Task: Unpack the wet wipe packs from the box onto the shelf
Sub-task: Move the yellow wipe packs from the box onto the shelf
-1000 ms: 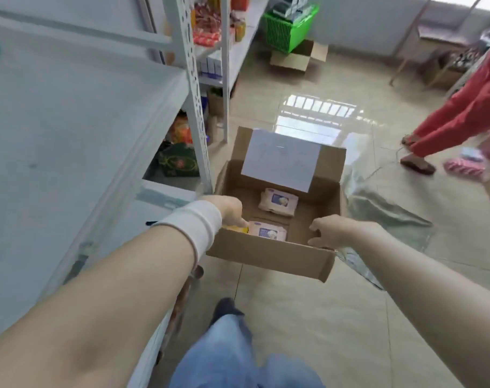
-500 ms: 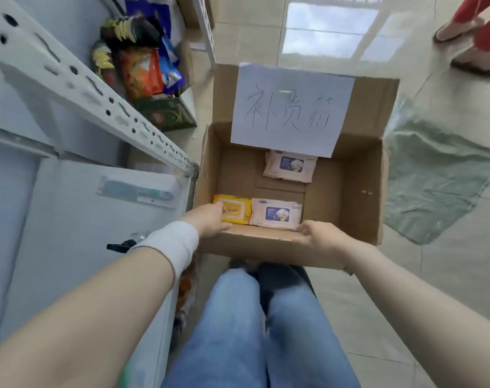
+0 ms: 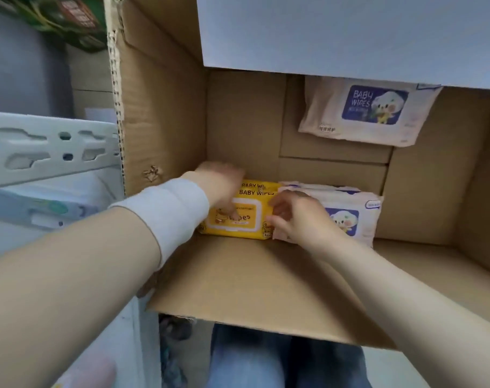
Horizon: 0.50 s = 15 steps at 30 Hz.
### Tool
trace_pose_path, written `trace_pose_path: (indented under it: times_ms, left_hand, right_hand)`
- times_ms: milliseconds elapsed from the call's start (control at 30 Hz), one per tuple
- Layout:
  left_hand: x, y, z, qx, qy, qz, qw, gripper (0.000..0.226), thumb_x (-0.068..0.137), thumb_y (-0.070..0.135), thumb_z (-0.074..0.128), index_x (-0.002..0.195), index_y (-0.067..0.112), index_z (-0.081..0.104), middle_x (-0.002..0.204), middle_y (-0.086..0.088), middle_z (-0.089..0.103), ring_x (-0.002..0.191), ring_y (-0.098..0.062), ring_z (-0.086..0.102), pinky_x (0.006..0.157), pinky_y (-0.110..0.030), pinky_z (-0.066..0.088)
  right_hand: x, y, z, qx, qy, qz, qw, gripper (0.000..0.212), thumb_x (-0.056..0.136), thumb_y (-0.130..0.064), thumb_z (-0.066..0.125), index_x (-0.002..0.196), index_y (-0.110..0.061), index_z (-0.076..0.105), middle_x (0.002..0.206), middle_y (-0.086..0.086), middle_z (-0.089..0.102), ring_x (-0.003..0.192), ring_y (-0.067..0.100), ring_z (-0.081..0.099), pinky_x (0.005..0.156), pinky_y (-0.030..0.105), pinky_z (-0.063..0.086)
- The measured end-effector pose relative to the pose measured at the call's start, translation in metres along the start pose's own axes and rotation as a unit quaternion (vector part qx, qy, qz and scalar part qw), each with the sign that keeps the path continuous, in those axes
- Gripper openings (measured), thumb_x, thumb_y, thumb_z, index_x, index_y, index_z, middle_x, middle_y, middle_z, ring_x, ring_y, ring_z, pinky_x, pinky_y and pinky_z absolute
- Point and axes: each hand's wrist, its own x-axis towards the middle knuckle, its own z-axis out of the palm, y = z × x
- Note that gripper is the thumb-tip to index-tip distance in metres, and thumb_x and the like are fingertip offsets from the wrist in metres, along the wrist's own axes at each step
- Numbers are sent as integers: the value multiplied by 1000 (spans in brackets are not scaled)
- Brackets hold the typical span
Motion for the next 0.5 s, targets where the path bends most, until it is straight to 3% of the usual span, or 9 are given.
trace_pose_path:
  times_ms: [133, 200, 267, 333, 433, 500]
  left_hand:
    - [5, -8, -12, -22, -92, 36, 995, 73, 68, 51, 74, 128, 19, 46, 125, -1, 54, 110, -23, 54, 90, -36, 48]
    - [4, -8, -23, -40, -93, 46, 994, 68, 72, 46, 73, 128, 19, 45, 126, -2, 54, 105, -22, 53, 85, -31, 46]
    - [0, -13, -39, -78, -64, 34, 994, 65, 76, 42, 72, 128, 16, 44, 127, -4, 54, 102, -22, 52, 81, -26, 40]
    - [-2, -22, -55, -134, -25, 9, 991, 68, 78, 42, 70, 132, 13, 42, 131, -7, 53, 112, -25, 53, 82, -26, 39]
    - [4, -34, -76, -196, 51, -24, 979, 73, 81, 41, 66, 141, 13, 35, 140, -9, 46, 123, -28, 49, 92, -31, 41]
    - [13, -39, -86, -204, 92, -31, 974, 74, 81, 39, 66, 142, 13, 33, 143, -10, 44, 127, -29, 46, 98, -32, 40]
  right_hand:
    - [3, 10, -14, 19, 38, -7, 999, 29, 81, -25, 70, 106, -11, 63, 109, 6, 63, 98, 21, 60, 86, 28, 46]
    - [5, 9, -17, -3, 24, -9, 1000, 31, 82, -26, 69, 108, -10, 62, 110, 7, 64, 100, 21, 59, 86, 27, 45]
    - [8, 5, -19, -31, 7, -2, 999, 37, 82, -29, 68, 114, -10, 60, 113, 9, 63, 105, 25, 58, 87, 28, 45]
    - [11, -1, -20, -58, 10, 12, 998, 44, 83, -32, 67, 119, -10, 55, 119, 12, 58, 108, 28, 56, 88, 32, 46]
    - [16, -12, -16, -122, 58, -19, 991, 68, 80, -35, 68, 136, -9, 41, 135, 13, 41, 123, 30, 43, 98, 35, 38]
    - [23, -17, -10, -225, 79, -59, 969, 84, 75, -46, 70, 139, -5, 35, 141, 15, 33, 129, 32, 31, 104, 38, 29]
